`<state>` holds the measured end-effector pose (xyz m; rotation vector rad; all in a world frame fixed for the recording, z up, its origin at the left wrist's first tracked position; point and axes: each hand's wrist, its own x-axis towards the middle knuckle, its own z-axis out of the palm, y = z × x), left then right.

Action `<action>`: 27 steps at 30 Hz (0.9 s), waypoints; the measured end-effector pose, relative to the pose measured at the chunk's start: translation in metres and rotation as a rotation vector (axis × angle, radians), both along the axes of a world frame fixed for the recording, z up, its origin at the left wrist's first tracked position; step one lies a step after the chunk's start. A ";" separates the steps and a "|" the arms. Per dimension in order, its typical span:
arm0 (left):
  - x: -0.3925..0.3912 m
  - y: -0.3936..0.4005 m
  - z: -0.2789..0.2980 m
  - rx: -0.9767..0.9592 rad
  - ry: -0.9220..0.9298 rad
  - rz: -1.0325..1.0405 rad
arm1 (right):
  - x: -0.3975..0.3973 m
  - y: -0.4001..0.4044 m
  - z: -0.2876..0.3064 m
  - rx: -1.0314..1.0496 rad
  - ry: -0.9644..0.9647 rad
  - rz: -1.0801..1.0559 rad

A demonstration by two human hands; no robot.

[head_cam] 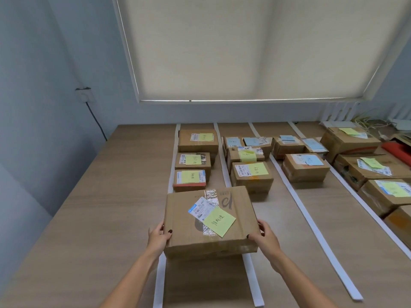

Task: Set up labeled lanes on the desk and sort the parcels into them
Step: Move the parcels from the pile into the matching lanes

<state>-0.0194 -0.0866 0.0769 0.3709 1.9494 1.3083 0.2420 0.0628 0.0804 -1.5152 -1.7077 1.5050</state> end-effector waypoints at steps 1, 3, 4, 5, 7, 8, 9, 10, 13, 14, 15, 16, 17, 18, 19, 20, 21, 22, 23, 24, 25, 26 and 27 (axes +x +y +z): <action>-0.003 0.003 -0.003 -0.012 0.000 -0.005 | -0.003 0.001 -0.004 -0.013 0.001 0.002; -0.006 0.010 -0.007 -0.017 -0.001 -0.016 | -0.009 0.005 -0.009 -0.032 0.015 0.017; -0.008 0.012 -0.008 -0.017 0.000 -0.021 | -0.012 0.007 -0.011 -0.039 0.020 0.022; -0.010 0.013 -0.010 -0.018 0.000 -0.022 | -0.015 0.008 -0.011 -0.047 0.022 0.024; -0.015 0.013 -0.015 -0.023 -0.001 -0.020 | -0.021 0.010 -0.012 -0.060 0.022 0.028; -0.017 0.012 -0.018 -0.027 0.001 -0.024 | -0.024 0.011 -0.012 -0.066 0.026 0.036; -0.019 0.011 -0.021 -0.031 0.001 -0.025 | -0.026 0.010 -0.013 -0.070 0.029 0.047; -0.021 0.010 -0.023 -0.032 0.003 -0.022 | -0.027 0.010 -0.013 -0.072 0.032 0.055; -0.025 0.007 -0.025 -0.028 0.013 -0.008 | -0.031 0.007 -0.015 -0.076 0.039 0.058; -0.026 0.006 -0.025 -0.026 0.010 -0.001 | -0.033 0.006 -0.016 -0.077 0.040 0.060; -0.028 0.005 -0.024 -0.029 0.008 0.001 | -0.035 0.005 -0.016 -0.078 0.036 0.065; -0.029 0.004 -0.025 -0.032 0.008 0.002 | -0.037 0.005 -0.018 -0.081 0.033 0.070; -0.030 0.003 -0.024 -0.041 0.010 -0.001 | -0.039 0.003 -0.020 -0.085 0.025 0.077; -0.031 0.003 -0.025 -0.046 0.015 -0.005 | -0.040 0.002 -0.022 -0.085 0.021 0.083; -0.031 0.003 -0.025 -0.055 0.019 -0.011 | -0.041 0.001 -0.023 -0.082 0.010 0.089; -0.031 0.003 -0.026 -0.057 0.025 -0.014 | -0.041 0.001 -0.025 -0.074 0.001 0.096; -0.030 0.004 -0.025 -0.061 0.026 -0.015 | -0.042 0.000 -0.026 -0.067 -0.020 0.105; -0.030 0.005 -0.025 -0.061 0.029 -0.013 | -0.043 0.000 -0.027 -0.056 -0.037 0.112; -0.029 0.006 -0.024 -0.063 0.025 -0.011 | -0.044 0.000 -0.028 -0.050 -0.060 0.117; -0.029 0.007 -0.024 -0.060 0.026 -0.010 | -0.045 0.001 -0.029 -0.041 -0.071 0.121; -0.029 0.009 -0.023 -0.061 0.021 -0.006 | -0.045 0.001 -0.028 -0.040 -0.081 0.123; -0.029 0.010 -0.024 -0.063 0.021 -0.003 | -0.046 0.002 -0.029 -0.033 -0.085 0.128; -0.029 0.011 -0.023 -0.071 0.019 -0.004 | -0.047 0.003 -0.028 -0.031 -0.093 0.133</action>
